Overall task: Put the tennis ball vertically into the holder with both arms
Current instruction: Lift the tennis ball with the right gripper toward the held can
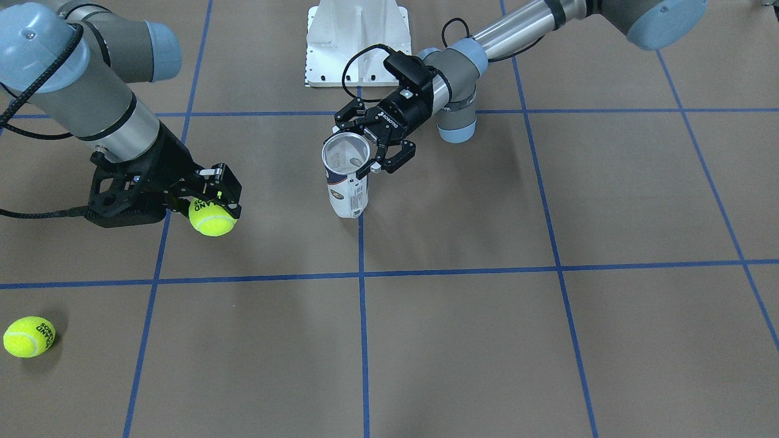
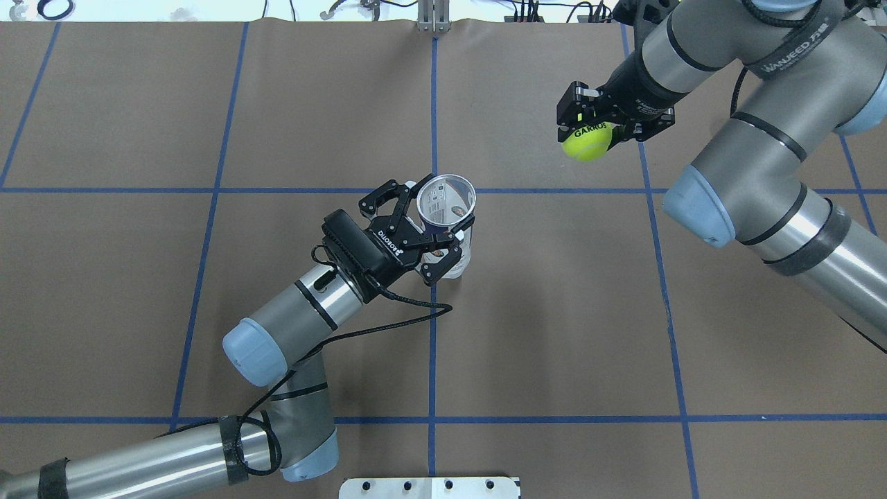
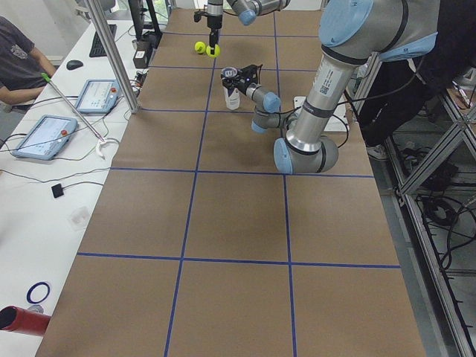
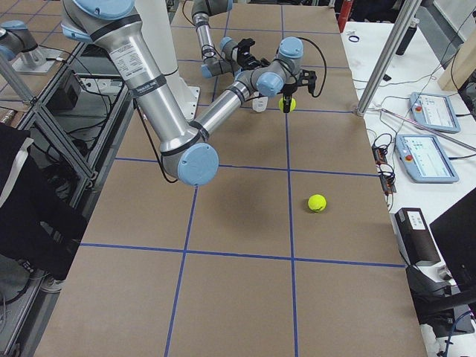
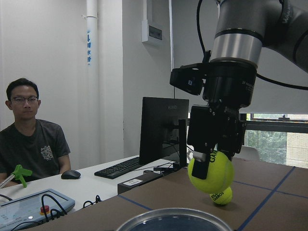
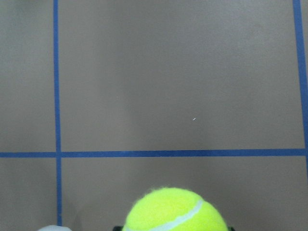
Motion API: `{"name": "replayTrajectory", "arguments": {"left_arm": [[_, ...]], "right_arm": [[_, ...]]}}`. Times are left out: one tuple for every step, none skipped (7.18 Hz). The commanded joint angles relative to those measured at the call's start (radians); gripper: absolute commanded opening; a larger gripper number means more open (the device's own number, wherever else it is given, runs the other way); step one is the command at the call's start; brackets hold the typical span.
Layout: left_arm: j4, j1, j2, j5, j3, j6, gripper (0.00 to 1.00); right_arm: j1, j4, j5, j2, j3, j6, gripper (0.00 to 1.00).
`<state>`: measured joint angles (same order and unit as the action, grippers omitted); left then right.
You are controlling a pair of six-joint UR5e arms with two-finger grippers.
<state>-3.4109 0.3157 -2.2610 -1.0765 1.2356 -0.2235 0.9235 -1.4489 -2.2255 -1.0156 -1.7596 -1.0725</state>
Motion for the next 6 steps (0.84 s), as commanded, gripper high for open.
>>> {"name": "replayTrajectory", "arguments": {"left_arm": [[-0.002, -0.004, 0.000, 0.003, -0.004, 0.006, 0.82], [-0.002, -0.006, 0.000, 0.003, -0.005, 0.006, 0.82], [-0.004, -0.012, 0.000, 0.003, -0.018, 0.006, 0.83], [-0.004, -0.012, 0.000, 0.003, -0.019, 0.006, 0.84], [-0.004, -0.012, 0.000, 0.003, -0.021, 0.006, 0.84], [-0.004, -0.012, 0.000, 0.003, -0.021, 0.006, 0.84]], "right_arm": [[-0.008, -0.001, 0.000, 0.043, 0.000, -0.057, 0.00], [-0.008, -0.001, -0.003, 0.051, -0.006, -0.076, 0.00], [-0.020, -0.001, -0.003, 0.069, -0.008, -0.095, 0.00], [-0.031, -0.001, -0.003, 0.081, -0.014, -0.122, 0.00], [-0.037, -0.001, -0.003, 0.081, -0.024, -0.124, 0.00], [-0.040, -0.001, -0.003, 0.081, -0.029, -0.130, 0.00]]}}
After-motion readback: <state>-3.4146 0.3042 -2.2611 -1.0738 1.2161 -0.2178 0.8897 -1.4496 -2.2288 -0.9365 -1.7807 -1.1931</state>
